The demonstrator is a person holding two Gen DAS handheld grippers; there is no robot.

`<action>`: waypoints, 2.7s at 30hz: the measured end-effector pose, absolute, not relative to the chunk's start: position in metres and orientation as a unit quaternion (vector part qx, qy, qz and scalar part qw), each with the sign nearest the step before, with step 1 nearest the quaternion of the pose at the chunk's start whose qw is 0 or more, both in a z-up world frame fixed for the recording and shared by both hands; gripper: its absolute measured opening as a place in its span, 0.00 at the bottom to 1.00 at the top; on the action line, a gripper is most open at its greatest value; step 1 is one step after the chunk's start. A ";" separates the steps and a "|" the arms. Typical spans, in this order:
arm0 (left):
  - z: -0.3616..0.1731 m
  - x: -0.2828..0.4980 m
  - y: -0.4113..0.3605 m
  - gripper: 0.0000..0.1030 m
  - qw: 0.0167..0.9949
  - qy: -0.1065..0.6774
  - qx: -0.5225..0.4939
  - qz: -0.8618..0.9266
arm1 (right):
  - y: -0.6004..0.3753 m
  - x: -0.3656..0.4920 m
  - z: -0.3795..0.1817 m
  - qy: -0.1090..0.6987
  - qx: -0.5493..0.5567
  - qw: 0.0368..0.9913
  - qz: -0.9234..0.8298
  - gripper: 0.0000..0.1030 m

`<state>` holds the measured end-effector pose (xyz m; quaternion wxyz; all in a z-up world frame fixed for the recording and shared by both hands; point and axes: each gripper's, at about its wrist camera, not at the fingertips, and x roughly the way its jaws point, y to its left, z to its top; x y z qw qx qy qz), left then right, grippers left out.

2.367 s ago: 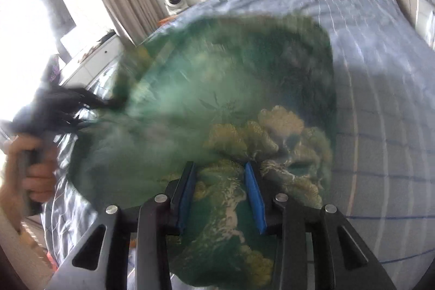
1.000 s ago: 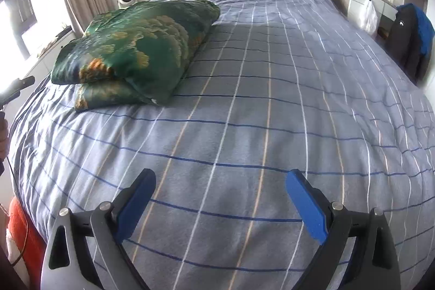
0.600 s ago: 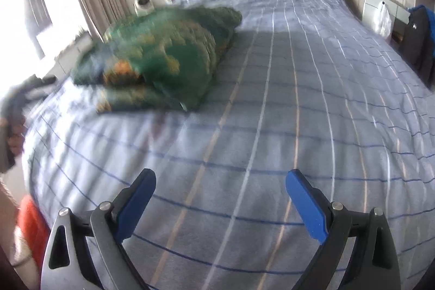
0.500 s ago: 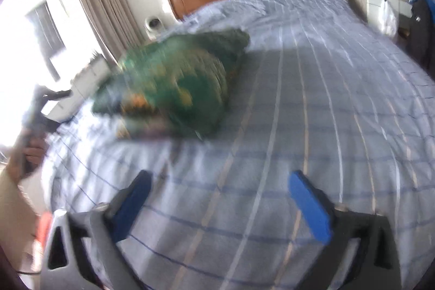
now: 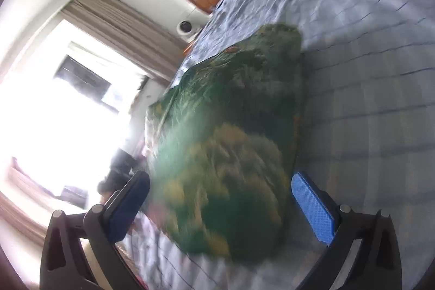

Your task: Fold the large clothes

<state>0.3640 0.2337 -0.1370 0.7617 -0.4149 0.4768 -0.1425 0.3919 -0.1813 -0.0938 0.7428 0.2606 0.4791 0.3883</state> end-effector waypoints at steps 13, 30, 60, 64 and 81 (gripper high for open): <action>-0.132 0.383 0.200 0.54 0.759 0.501 -0.391 -0.139 | -0.090 0.398 -0.120 0.479 0.085 0.791 0.370 0.78; -0.032 0.306 0.163 0.91 0.920 0.349 -0.176 -0.020 | -0.157 0.370 -0.067 0.398 0.072 0.876 0.264 1.00; 0.020 0.103 -0.017 1.00 0.933 0.333 -0.005 0.135 | -0.201 0.080 -0.018 0.362 -0.066 0.914 0.169 1.00; 0.023 0.099 -0.026 1.00 0.928 0.349 0.011 0.128 | -0.199 0.074 -0.013 0.365 -0.067 0.914 0.163 1.00; 0.041 0.073 -0.036 1.00 0.926 0.362 0.008 0.104 | -0.187 0.046 0.024 0.374 -0.054 0.914 0.147 1.00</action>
